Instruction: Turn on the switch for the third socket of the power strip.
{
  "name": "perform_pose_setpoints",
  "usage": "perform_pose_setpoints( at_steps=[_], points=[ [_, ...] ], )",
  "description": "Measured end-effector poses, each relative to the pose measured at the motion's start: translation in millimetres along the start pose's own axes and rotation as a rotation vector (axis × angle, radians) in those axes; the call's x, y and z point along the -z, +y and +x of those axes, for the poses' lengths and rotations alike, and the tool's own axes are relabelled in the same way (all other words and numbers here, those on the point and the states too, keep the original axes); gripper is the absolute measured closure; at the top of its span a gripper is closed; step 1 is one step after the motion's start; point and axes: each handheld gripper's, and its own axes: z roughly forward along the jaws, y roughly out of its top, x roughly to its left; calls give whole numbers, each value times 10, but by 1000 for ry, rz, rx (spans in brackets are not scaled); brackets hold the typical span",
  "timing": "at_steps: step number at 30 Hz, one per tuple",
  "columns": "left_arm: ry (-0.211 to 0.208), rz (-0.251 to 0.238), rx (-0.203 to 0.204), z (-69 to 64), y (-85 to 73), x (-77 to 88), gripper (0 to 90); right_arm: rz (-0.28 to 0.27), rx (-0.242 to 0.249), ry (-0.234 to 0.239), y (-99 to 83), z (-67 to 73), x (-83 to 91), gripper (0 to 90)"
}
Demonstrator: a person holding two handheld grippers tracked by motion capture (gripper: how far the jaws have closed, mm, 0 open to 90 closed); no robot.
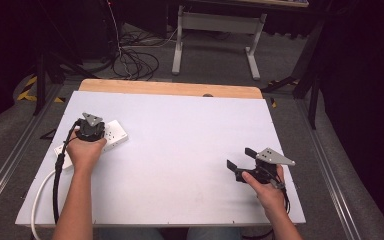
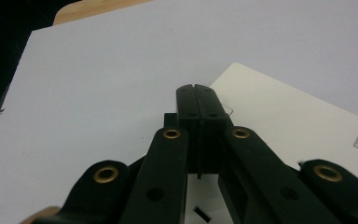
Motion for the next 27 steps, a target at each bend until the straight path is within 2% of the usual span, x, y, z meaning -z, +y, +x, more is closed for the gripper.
perform_pose_setpoints(
  at_steps=[18,21,22,24,25,26,27],
  points=[
    [3,3,-13,-24,-4,6,900,-4,-3,2,5,1,9,121],
    [0,-1,4,-19,-13,7,900,-5,-12,3,7,2,17,121],
    [4,16,2,-18,-13,7,900,-6,-12,5,8,2,22,121],
    [36,15,-14,1,-28,13,900,-7,-14,6,10,1,26,121],
    [37,13,9,43,-54,26,900,-8,-14,6,10,1,28,121],
    [37,13,9,43,-54,26,900,-8,-14,6,10,1,28,121],
    [23,4,26,56,-74,32,900,-9,-15,7,11,0,28,121]
  ],
)
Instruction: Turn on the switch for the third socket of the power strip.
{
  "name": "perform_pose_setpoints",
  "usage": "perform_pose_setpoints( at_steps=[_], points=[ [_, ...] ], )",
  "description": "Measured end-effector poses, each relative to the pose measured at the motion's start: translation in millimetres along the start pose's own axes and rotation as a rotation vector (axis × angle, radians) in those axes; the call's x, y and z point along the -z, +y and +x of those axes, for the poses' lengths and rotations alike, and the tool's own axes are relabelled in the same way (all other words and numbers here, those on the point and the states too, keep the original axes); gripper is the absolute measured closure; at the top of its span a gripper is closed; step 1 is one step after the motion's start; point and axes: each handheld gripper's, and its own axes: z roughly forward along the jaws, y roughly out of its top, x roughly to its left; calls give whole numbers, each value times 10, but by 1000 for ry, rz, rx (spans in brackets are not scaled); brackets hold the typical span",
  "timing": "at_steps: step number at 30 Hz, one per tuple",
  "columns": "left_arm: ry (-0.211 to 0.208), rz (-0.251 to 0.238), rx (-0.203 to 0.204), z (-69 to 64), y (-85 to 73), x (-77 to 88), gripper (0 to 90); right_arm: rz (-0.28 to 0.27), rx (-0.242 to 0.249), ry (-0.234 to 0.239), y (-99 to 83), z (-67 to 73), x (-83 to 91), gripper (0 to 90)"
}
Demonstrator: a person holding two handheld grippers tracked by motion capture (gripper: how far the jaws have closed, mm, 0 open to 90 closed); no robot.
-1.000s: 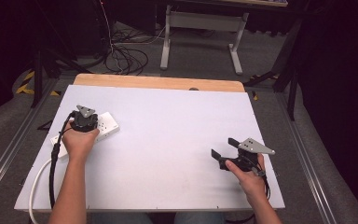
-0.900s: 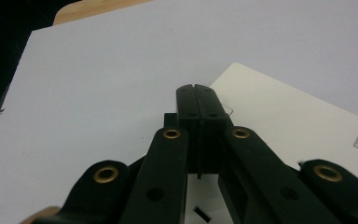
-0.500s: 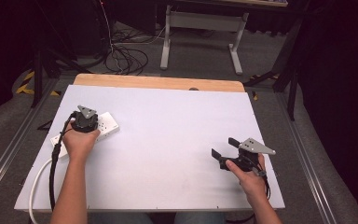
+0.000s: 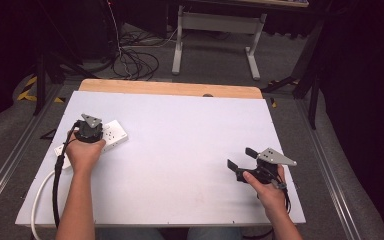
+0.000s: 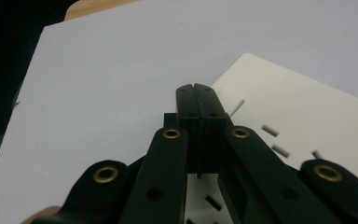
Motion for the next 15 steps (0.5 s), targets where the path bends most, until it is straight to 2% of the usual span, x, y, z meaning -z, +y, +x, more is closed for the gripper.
perform_pose_setpoints(
  at_steps=[3,15],
  points=[
    [-18,-15,-7,6,-19,3,900,0,-2,-1,4,-1,0,121],
    [-17,-16,-9,7,-20,2,900,4,1,3,6,10,-18,121]
  ],
)
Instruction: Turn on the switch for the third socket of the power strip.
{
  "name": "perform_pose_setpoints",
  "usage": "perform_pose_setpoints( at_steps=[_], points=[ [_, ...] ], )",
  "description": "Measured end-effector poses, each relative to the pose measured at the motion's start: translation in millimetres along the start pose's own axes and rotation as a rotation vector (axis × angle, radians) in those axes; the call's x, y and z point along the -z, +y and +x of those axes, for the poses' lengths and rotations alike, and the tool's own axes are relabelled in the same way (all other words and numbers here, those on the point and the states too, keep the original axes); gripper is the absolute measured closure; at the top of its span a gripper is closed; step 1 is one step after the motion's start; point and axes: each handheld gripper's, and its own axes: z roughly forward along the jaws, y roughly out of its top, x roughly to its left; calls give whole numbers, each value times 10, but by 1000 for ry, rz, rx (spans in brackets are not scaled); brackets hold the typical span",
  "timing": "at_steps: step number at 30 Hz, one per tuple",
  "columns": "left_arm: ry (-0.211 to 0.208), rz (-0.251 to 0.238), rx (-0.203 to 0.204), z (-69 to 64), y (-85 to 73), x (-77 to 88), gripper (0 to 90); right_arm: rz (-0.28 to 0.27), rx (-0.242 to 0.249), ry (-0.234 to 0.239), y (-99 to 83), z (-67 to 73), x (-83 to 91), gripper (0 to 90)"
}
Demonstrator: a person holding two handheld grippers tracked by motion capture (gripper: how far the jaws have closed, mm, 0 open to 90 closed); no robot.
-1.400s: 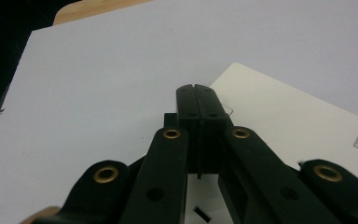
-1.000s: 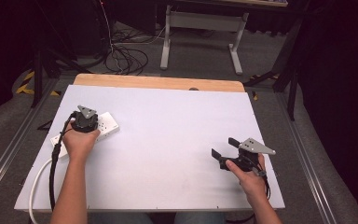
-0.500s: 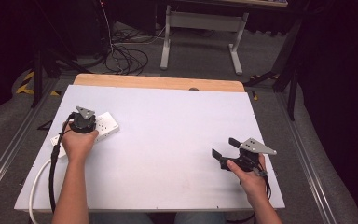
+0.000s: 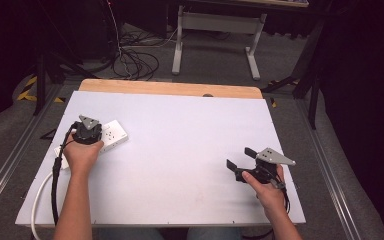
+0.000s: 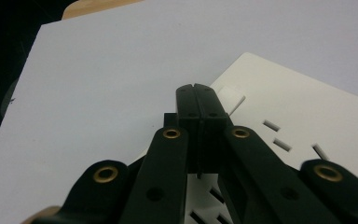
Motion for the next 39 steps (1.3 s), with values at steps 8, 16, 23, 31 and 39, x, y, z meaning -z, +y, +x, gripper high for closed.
perform_pose_setpoints(
  at_steps=[8,16,23,31,39],
  points=[
    [-5,-5,10,4,2,-14,900,-5,-5,-4,-1,-8,24,121],
    [-31,-81,64,14,31,-2,900,3,-9,-11,-26,-29,40,122],
    [-18,-157,83,191,84,273,900,-6,-5,-16,-19,-23,60,123],
    [-66,-268,112,293,59,649,900,-11,-5,-23,-17,-17,93,124],
    [-101,-337,90,284,-164,977,900,-8,5,-20,-3,21,69,125]
  ],
)
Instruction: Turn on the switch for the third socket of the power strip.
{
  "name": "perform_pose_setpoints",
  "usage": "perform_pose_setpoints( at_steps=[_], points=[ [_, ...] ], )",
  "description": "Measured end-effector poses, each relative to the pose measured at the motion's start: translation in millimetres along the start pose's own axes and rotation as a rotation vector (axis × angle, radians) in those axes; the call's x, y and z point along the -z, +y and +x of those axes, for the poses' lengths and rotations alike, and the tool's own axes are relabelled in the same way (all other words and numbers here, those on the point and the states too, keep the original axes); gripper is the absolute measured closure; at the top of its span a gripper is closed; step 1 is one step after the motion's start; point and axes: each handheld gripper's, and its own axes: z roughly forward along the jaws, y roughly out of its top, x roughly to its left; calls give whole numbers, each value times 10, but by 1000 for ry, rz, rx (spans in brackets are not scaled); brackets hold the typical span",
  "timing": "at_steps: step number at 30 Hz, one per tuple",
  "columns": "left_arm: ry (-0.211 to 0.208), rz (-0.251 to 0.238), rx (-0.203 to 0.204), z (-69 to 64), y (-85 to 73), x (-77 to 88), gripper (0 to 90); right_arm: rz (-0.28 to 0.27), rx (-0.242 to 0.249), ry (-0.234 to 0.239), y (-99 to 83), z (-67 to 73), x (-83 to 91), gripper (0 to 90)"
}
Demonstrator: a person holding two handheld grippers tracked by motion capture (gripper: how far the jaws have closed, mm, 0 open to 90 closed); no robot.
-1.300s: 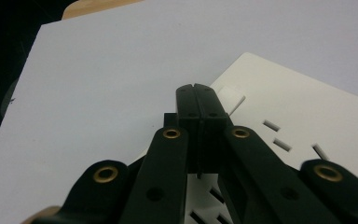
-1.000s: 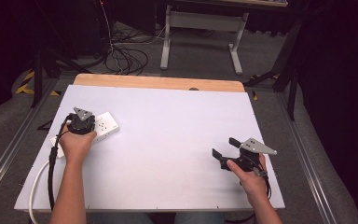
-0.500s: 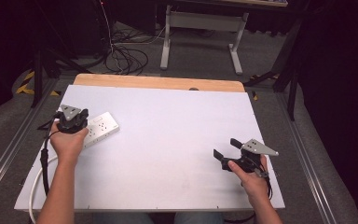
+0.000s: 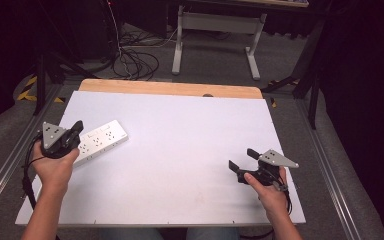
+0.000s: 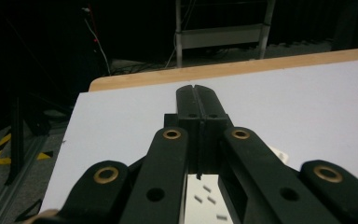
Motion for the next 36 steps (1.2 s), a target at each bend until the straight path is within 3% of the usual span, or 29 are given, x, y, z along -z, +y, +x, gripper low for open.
perform_pose_setpoints(
  at_steps=[6,9,11,18,22,25,29,36],
  points=[
    [-18,-35,22,3,-98,179,900,11,13,3,4,17,-54,125],
    [-7,-56,18,3,-99,254,900,14,19,3,12,32,-68,125],
    [2,-71,-11,-16,-93,324,900,11,30,5,26,39,-71,126],
    [6,-118,17,-8,-74,502,899,-1,25,10,49,35,-70,125],
    [16,-114,21,25,-86,523,899,-1,16,6,54,21,-64,125],
    [24,-109,2,31,-98,537,899,13,24,11,31,30,-81,125],
    [18,-131,12,31,-67,590,899,29,41,11,-2,51,-68,132],
    [23,-127,33,24,-120,717,898,37,48,11,-9,59,-76,134]
  ],
)
